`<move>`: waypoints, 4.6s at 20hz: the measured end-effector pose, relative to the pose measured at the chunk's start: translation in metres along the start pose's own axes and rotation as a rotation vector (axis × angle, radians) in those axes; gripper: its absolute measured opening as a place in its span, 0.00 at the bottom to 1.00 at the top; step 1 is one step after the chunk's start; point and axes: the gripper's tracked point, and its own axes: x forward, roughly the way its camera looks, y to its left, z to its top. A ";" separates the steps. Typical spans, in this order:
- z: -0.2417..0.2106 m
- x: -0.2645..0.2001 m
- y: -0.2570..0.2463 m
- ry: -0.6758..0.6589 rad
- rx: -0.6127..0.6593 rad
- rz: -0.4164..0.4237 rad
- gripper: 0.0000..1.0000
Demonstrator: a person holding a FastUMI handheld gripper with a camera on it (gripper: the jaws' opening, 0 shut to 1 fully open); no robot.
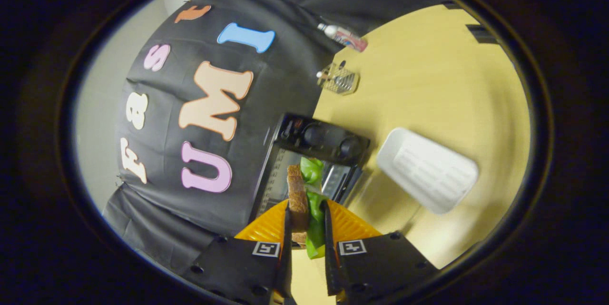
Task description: Open the toaster oven, put the food inside, and close the toaster oven door.
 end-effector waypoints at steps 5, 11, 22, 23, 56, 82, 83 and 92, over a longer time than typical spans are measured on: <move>-0.042 0.053 0.028 0.023 0.035 0.036 0.30; -0.062 0.099 0.020 0.017 -0.003 -0.014 0.30; -0.053 0.146 0.011 -0.087 -0.061 -0.089 0.32; -0.050 0.148 0.010 -0.095 -0.081 -0.098 0.33; -0.115 -0.051 -0.032 0.183 -1.012 -0.444 1.00; -0.156 -0.042 -0.078 0.417 -1.157 -0.459 1.00; -0.155 -0.051 -0.084 0.431 -1.166 -0.485 1.00; -0.163 -0.039 -0.103 0.473 -1.194 -0.480 1.00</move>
